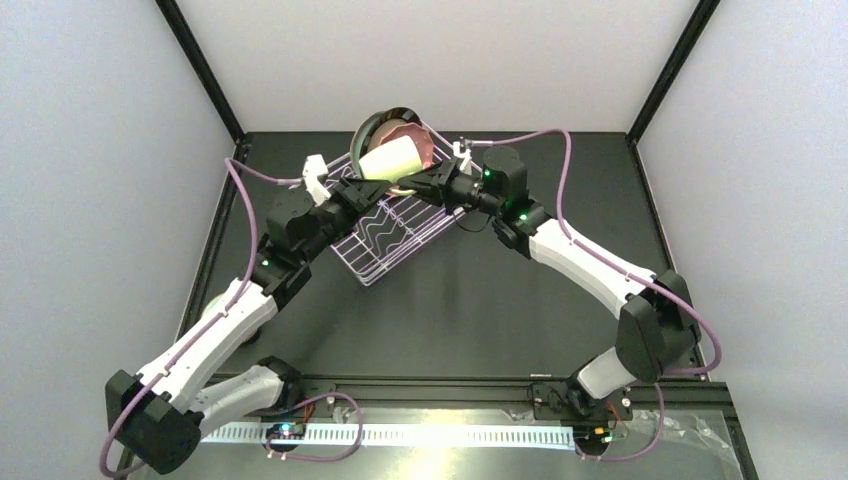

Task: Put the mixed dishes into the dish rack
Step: Pass from the right arm to the left

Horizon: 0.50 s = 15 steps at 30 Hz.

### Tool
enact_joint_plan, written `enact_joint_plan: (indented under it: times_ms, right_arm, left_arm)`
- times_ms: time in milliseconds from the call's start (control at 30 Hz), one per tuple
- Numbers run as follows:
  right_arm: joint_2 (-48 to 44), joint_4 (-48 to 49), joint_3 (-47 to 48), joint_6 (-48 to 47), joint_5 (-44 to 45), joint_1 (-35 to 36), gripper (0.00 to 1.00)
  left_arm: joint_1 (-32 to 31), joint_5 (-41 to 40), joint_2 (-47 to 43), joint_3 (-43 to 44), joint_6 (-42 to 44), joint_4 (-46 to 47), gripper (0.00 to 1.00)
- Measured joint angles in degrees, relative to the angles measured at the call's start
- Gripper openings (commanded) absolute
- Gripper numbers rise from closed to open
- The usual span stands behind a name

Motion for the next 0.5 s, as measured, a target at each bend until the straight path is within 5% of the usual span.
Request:
enact_joint_plan:
  times_ms: [267, 500]
  right_arm:
    - [0.00, 1.95, -0.02, 0.98, -1.53, -0.07, 0.00]
    - [-0.04, 4.81, -1.57, 2.38, -1.73, -0.11, 0.00]
  left_arm:
    - [0.00, 0.04, 0.52, -0.02, -1.62, 0.90, 0.56]
    - [0.00, 0.00, 0.52, -0.22, -3.45, 1.64, 0.48]
